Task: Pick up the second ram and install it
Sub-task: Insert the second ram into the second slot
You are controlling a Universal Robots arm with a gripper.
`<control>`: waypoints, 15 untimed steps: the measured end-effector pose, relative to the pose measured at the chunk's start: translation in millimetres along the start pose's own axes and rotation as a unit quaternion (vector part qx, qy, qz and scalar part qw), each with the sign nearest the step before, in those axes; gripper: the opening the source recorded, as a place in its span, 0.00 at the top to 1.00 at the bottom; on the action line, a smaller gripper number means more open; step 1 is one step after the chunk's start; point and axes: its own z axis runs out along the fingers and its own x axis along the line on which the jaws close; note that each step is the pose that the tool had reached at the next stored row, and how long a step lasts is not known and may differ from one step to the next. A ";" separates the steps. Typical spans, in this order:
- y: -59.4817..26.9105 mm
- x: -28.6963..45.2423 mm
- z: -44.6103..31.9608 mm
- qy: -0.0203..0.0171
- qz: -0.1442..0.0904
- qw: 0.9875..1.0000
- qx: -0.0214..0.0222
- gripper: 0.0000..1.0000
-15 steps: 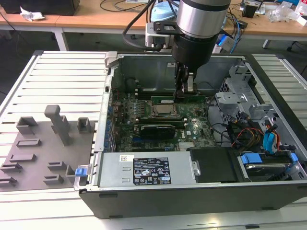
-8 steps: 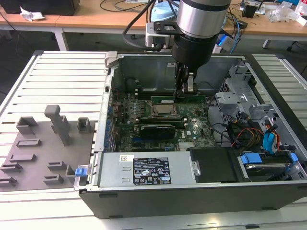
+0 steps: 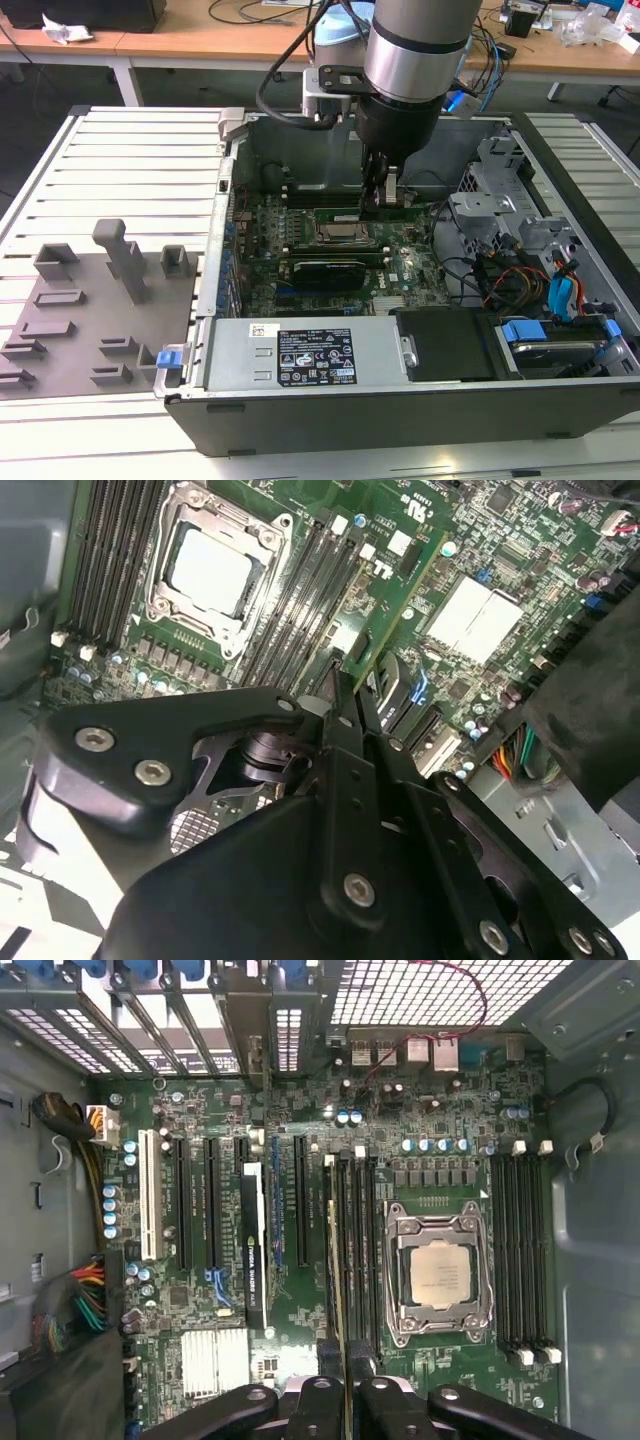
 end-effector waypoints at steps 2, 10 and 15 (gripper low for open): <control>-0.1 0.2 3.1 0.000 0.000 1.000 0.000 0.87; -0.2 0.5 7.8 0.000 0.000 1.000 0.000 0.87; -0.3 0.8 11.5 0.000 0.000 1.000 0.000 0.87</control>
